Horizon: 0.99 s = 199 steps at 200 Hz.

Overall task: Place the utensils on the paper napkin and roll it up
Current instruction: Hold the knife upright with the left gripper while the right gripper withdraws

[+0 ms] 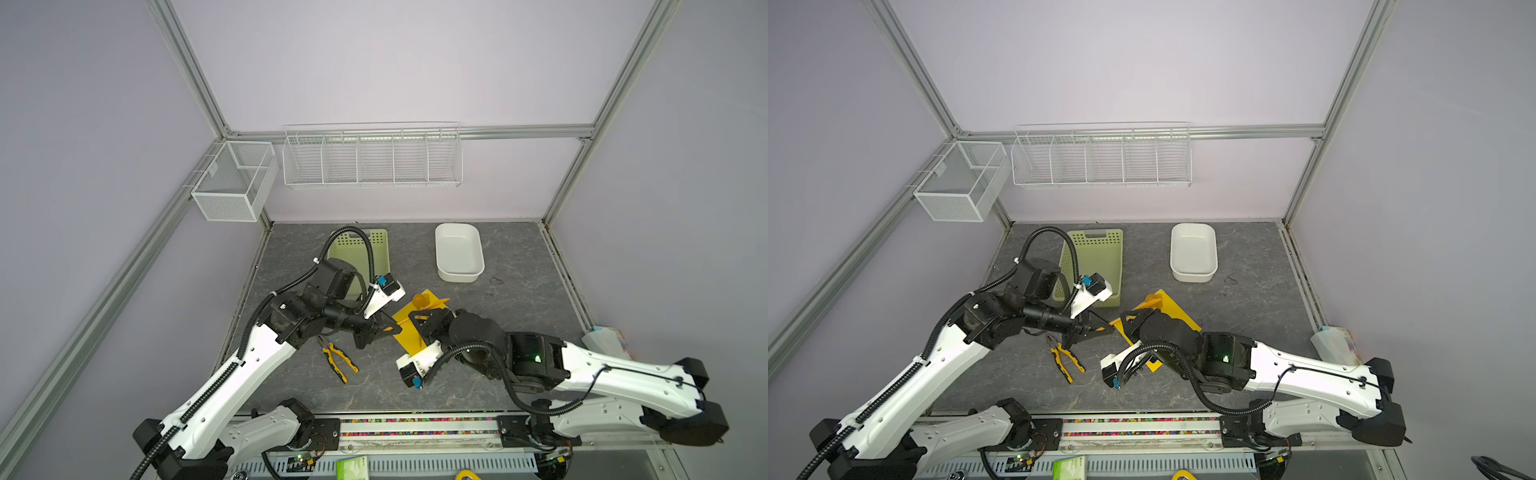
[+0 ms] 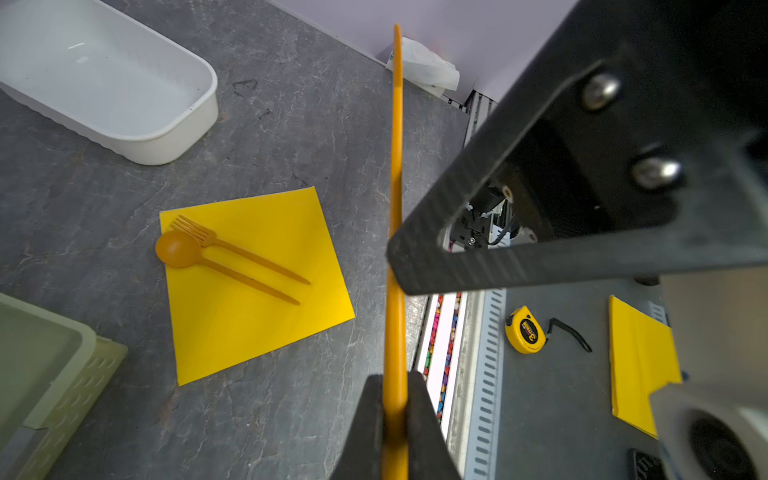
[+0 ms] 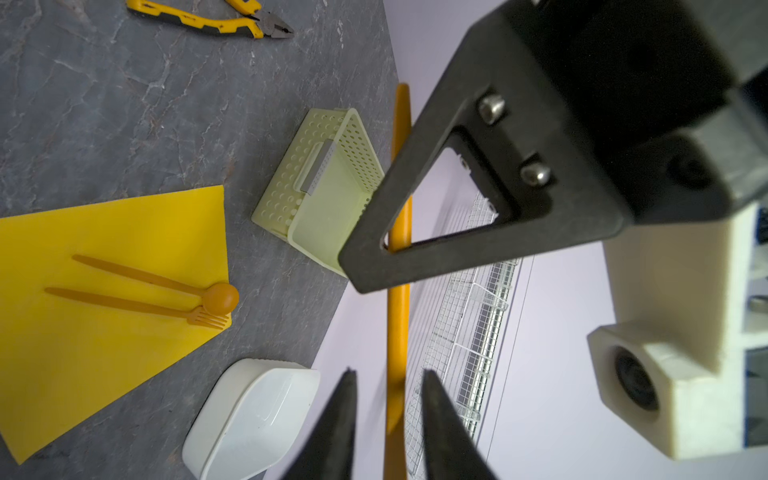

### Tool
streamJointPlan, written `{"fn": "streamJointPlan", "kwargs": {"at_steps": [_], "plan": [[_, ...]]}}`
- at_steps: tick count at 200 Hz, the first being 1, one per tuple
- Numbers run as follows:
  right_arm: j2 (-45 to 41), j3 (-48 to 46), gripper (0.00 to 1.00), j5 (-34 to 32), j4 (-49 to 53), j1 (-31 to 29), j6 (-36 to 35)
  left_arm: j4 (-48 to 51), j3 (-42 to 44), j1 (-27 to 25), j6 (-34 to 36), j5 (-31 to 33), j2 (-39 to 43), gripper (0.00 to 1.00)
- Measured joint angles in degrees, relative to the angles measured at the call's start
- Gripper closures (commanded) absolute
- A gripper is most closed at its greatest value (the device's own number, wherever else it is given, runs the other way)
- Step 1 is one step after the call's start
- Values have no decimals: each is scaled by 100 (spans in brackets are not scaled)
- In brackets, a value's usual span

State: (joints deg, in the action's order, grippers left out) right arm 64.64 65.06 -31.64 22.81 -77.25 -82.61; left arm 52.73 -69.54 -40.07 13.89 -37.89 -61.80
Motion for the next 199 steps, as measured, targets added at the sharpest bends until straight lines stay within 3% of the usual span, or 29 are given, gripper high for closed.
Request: {"fn": "streamJointPlan", "kwargs": {"at_steps": [19,49,102,145,199], "plan": [[-61,0,49,15,20,-7,160,-223,74,-2,-131,201,63,97],[-223,-2,47,61,26,26,616,-612,319,0,-332,605,208,98],[-455,-149,50,101,-151,286,2387,-1342,636,0,-597,1355,227,99],[-472,-409,49,-33,-562,673,4660,-1993,914,44,-739,1818,332,100],[-234,-455,49,-151,-811,1554,8815,-2800,1132,586,-1040,1482,282,100]]}}
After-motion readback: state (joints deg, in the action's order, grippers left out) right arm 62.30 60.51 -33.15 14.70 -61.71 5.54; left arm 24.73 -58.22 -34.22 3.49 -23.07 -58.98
